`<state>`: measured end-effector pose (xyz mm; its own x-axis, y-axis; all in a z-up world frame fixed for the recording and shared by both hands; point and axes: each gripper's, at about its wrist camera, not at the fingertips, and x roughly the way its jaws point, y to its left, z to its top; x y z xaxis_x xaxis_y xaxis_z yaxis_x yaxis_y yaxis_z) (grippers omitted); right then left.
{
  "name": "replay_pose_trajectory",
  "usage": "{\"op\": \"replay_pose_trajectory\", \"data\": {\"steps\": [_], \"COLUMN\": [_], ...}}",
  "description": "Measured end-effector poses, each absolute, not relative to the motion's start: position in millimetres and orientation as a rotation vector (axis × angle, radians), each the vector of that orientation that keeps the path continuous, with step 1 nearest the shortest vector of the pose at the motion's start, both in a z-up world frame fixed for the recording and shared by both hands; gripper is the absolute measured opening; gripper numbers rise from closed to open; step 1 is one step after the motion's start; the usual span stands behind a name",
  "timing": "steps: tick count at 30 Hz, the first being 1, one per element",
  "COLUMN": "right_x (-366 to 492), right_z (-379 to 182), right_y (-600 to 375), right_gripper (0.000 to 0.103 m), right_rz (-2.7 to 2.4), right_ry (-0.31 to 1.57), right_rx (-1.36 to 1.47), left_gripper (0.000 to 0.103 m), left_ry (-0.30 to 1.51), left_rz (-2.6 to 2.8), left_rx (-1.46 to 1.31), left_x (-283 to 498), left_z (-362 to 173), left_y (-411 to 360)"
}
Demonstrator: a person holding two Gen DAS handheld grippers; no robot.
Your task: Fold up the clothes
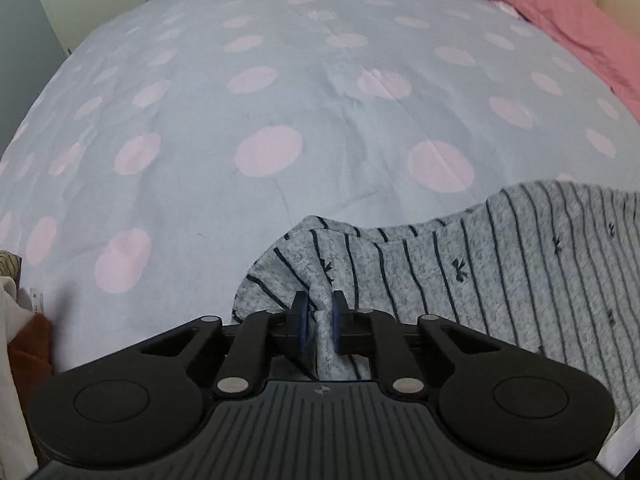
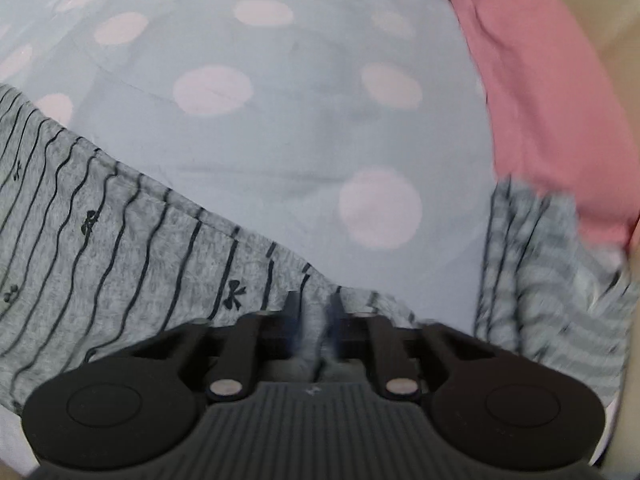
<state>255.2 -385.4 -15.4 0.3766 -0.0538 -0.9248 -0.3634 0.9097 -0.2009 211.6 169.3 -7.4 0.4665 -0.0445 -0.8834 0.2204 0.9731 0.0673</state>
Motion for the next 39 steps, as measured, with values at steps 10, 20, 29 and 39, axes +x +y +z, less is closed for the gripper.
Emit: {"op": "replay_pose_trajectory", "data": {"steps": [10, 20, 29, 39], "right_x": [229, 209, 204, 171], "right_z": [52, 101, 103, 54], "right_y": [-381, -351, -358, -337], "right_gripper": [0.001, 0.001, 0.000, 0.005], "right_rz": [0.084, -0.074, -0.086, 0.355], "right_ry": [0.857, 0.502, 0.483, 0.621], "right_rx": [-0.425, -0.511, -0.526, -0.645], "left_gripper": [0.000, 0.000, 0.024, 0.024], "left_ry": [0.795, 0.759, 0.863, 0.856], "left_rz": [-0.042, -0.061, -0.242, -0.476], "left_rx": [0.002, 0.026, 0.211, 0.440], "left_x": [194, 183, 180, 114], "left_z": [79, 92, 62, 34], "left_y": [200, 207, 161, 118]}}
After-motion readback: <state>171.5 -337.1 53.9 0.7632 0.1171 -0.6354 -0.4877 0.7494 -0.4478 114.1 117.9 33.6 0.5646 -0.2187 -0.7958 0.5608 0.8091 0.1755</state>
